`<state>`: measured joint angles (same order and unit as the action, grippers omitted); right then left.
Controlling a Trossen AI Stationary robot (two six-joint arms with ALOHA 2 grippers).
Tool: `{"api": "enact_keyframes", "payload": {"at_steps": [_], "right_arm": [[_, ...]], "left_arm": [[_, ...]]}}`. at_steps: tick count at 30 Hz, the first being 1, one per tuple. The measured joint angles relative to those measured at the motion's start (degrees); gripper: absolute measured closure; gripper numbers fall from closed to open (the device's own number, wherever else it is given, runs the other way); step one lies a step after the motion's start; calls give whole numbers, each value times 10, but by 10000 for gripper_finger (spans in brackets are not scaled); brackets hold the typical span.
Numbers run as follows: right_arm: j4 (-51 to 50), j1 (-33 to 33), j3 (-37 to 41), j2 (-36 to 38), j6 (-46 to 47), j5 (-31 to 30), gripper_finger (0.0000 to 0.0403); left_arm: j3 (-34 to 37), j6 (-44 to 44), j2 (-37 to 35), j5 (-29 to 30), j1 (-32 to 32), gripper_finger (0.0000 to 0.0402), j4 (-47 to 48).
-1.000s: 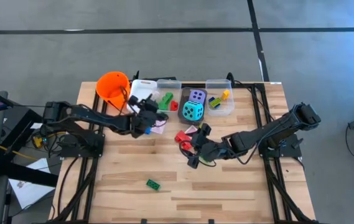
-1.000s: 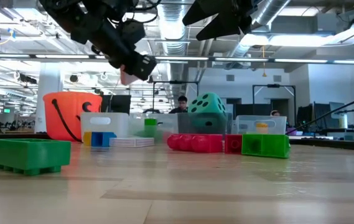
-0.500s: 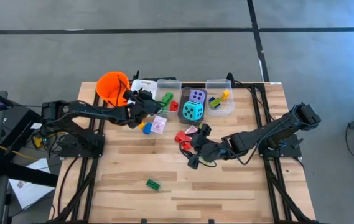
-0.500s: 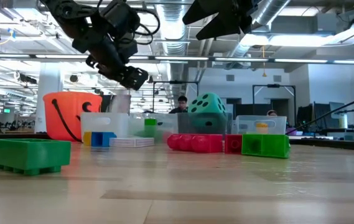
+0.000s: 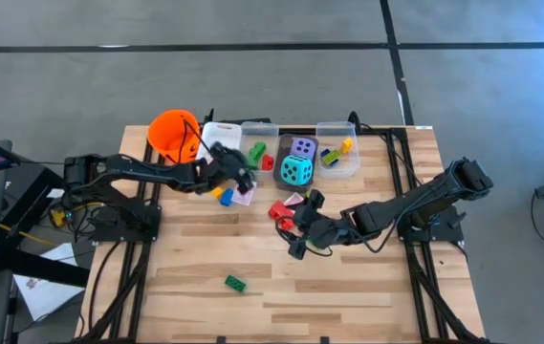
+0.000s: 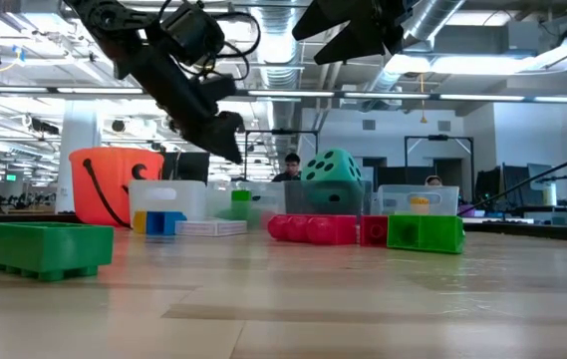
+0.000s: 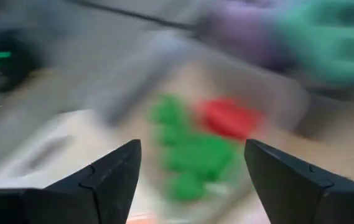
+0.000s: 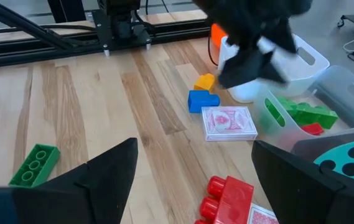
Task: Pick & Place Toys
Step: Put the bottom small green game piece into the right transparent bin
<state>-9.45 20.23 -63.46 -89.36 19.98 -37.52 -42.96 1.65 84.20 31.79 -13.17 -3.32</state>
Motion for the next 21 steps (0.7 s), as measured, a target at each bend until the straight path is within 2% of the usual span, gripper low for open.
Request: {"api": "enact_keyframes", "payload": {"at_steps": [3, 8, 11, 13, 16, 21], "right_arm": [[0, 0, 0, 0, 0, 0, 92], [-2, 0, 0, 0, -3, 0, 92], [-8, 0, 0, 0, -5, 0, 92], [-11, 0, 0, 0, -5, 0, 92], [-10, 0, 0, 0, -5, 0, 92], [-10, 0, 0, 0, -4, 0, 92]], "left_arm": [[0, -29, 0, -178, 4, 121, 6], [0, -26, 0, -465, 25, 121, 28], [0, -1, 0, -591, 62, 121, 34], [0, 22, 0, -612, 101, 121, 36], [0, 31, 0, -601, 174, 121, 48], [0, 36, 0, -470, 311, 121, 72]]}}
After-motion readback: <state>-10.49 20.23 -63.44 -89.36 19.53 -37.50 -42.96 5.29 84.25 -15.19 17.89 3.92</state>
